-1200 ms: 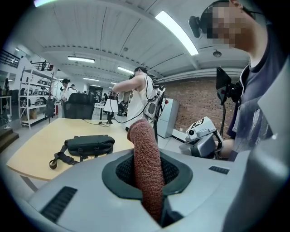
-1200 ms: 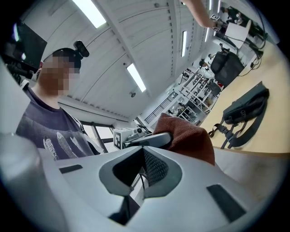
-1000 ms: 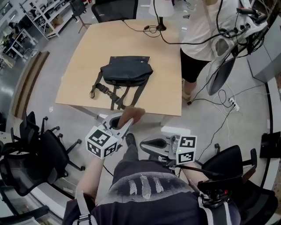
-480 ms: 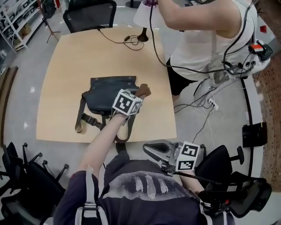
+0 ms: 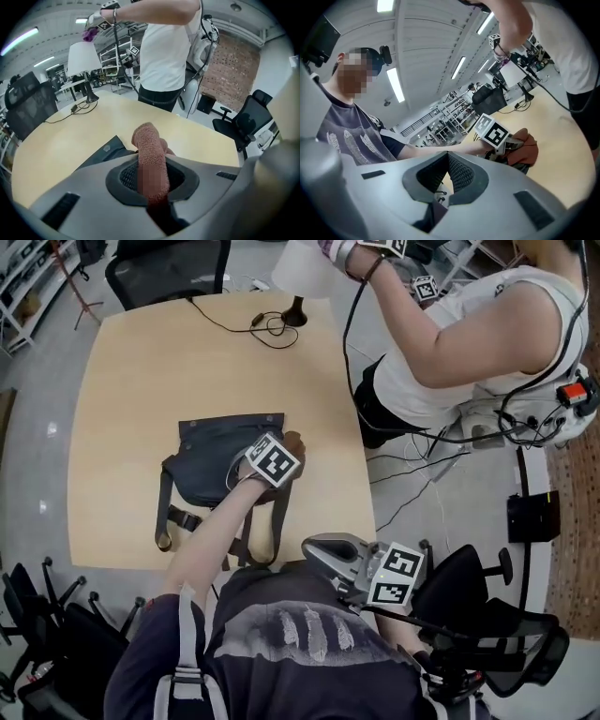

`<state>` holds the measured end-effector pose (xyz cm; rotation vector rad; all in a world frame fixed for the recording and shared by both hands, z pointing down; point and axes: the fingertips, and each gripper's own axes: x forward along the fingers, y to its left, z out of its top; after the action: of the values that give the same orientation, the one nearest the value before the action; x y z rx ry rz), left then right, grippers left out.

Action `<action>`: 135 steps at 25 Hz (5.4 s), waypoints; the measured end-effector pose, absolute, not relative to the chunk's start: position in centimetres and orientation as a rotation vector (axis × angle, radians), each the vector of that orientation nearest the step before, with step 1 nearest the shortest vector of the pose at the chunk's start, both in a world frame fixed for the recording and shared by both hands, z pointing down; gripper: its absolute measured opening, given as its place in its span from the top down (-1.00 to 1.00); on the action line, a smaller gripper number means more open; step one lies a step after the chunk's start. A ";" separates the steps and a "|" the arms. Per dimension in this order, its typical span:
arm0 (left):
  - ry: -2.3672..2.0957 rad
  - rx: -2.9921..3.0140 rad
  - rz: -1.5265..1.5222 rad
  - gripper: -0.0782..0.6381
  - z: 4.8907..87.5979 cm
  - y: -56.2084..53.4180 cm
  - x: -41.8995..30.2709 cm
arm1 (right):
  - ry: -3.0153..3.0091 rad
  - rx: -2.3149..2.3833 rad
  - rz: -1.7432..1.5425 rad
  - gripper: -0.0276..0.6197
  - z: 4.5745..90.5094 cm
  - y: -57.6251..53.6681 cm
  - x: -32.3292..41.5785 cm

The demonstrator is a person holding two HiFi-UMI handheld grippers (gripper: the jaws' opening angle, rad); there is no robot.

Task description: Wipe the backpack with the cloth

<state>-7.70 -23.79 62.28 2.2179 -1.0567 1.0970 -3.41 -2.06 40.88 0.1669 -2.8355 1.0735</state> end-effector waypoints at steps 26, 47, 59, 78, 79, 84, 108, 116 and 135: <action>-1.733 1.750 1.089 0.63 62.6 -10.5 -27.1 | -2.733 -0.438 1.117 0.91 41.0 -3.4 -6.0; -1.767 1.491 1.135 0.63 64.4 -12.9 -39.5 | -2.740 -0.264 1.108 0.91 41.6 -4.7 -6.2; -1.582 1.690 1.140 0.63 64.6 -18.3 -31.1 | -2.866 -0.062 1.240 0.91 40.5 -8.2 -3.3; -0.975 2.266 0.930 0.63 62.0 -28.5 -6.3 | -2.859 0.154 1.210 0.91 41.3 -9.3 1.3; -0.944 2.308 0.790 0.63 60.6 -29.3 -4.9 | -2.847 0.156 1.209 0.91 41.5 -9.2 1.3; -1.101 2.170 0.070 0.63 54.2 -34.9 -6.9 | -2.798 0.117 1.210 0.91 42.6 -9.3 0.0; -1.424 1.903 1.179 0.63 67.9 -28.8 -30.4 | -2.660 0.037 1.126 0.91 43.5 -8.1 -5.4; -1.500 1.860 1.218 0.63 68.0 -24.7 -37.3 | -2.661 0.028 1.112 0.91 43.3 -7.2 -7.5; -1.795 1.597 1.070 0.63 61.1 -13.2 -47.0 | -2.669 -0.030 1.119 0.91 44.0 -4.2 -10.5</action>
<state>-46.99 -13.18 61.12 1.5973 -1.7949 1.0698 -10.52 -4.24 43.99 -0.0299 -2.6687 1.1186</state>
